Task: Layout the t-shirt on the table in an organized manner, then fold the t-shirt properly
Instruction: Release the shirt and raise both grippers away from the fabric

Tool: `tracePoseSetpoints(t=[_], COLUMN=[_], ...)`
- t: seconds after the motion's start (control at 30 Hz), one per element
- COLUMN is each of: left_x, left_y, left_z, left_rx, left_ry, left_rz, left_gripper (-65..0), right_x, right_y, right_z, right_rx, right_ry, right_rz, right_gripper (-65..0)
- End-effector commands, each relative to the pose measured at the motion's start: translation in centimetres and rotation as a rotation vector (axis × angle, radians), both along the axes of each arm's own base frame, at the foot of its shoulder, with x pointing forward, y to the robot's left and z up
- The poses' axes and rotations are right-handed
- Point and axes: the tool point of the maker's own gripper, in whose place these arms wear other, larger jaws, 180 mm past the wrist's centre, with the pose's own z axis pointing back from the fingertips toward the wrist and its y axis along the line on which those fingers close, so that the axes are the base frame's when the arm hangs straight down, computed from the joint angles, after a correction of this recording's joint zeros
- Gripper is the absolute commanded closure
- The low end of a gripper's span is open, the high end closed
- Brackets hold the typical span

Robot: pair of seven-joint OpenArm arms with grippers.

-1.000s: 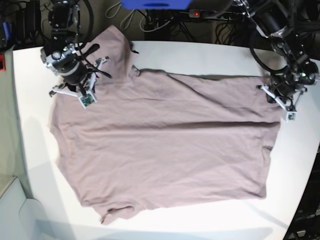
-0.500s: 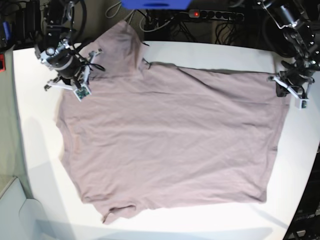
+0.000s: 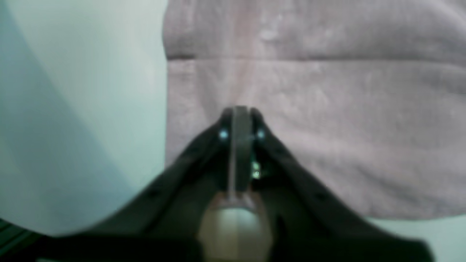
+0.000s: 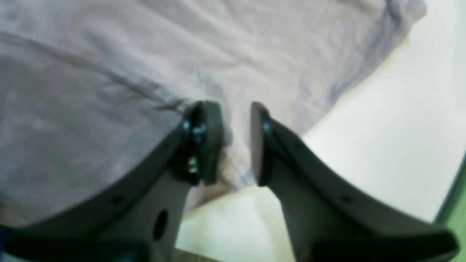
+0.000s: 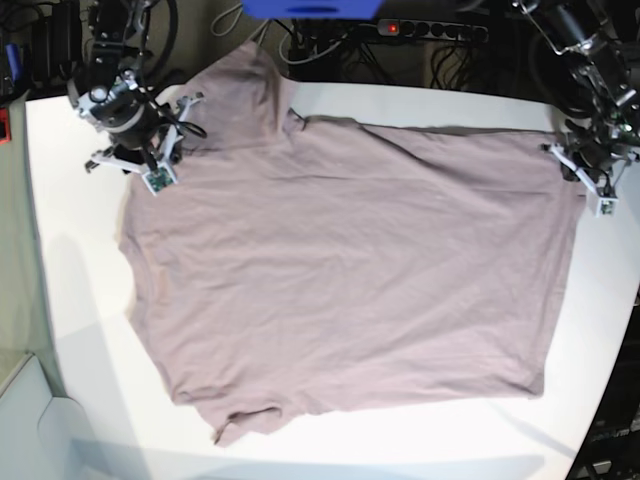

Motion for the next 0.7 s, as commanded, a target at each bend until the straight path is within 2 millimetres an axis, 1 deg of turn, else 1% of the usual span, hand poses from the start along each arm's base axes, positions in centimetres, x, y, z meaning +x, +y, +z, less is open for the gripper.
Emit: tracePoseSetpoints(t=[0.0, 0.07, 0.13, 0.2, 0.3, 0.4, 0.43, 0.53, 0.67], left_x=[1.8, 2.0, 2.3, 2.5, 1.2, -0.9, -1.4, -2.6, -3.2], left_y=[0.8, 0.9, 1.0, 0.9, 1.1, 3.3, 3.8, 4.4, 4.5], left_z=[2.0, 2.4, 3.6, 4.4, 4.9, 5.1, 4.9, 3.4, 2.2], left_rx=[0.028, 0.035, 0.062, 0.080, 0.111, 0.127, 0.123, 0.097, 0.070], left_ry=[-0.066, -0.077, -0.104, -0.122, -0.117, -0.111, -0.106, -0.066, -0.043], left_rz=[-0.004, -0.006, -0.013, -0.021, -0.027, 0.049, 0.071, 0.103, 0.114], left_gripper=[-8.4, -17.7, -27.8, -32.1, -32.3, -32.4, -32.4, -32.4, -32.4], right_x=[0.9, 0.5, 0.5, 0.5, 0.1, 0.0, -0.1, 0.0, 0.0], right_y=[0.1, 0.1, 0.0, 0.0, 0.0, 0.0, 0.0, 0.0, 0.0], right_z=[1.2, 1.1, 1.2, 1.2, 1.0, 1.0, 0.9, 1.0, 1.0], right_rx=[0.005, 0.003, 0.001, 0.000, 0.000, 0.001, 0.001, 0.001, 0.001], right_ry=[-0.049, -0.044, -0.047, -0.047, -0.036, -0.035, -0.033, -0.035, -0.035], right_rz=[0.006, 0.007, 0.008, 0.008, 0.008, 0.009, 0.008, 0.009, 0.009], right_gripper=[-19.6, -20.4, -20.6, -20.6, -20.6, -20.5, -20.5, -20.5, -20.6])
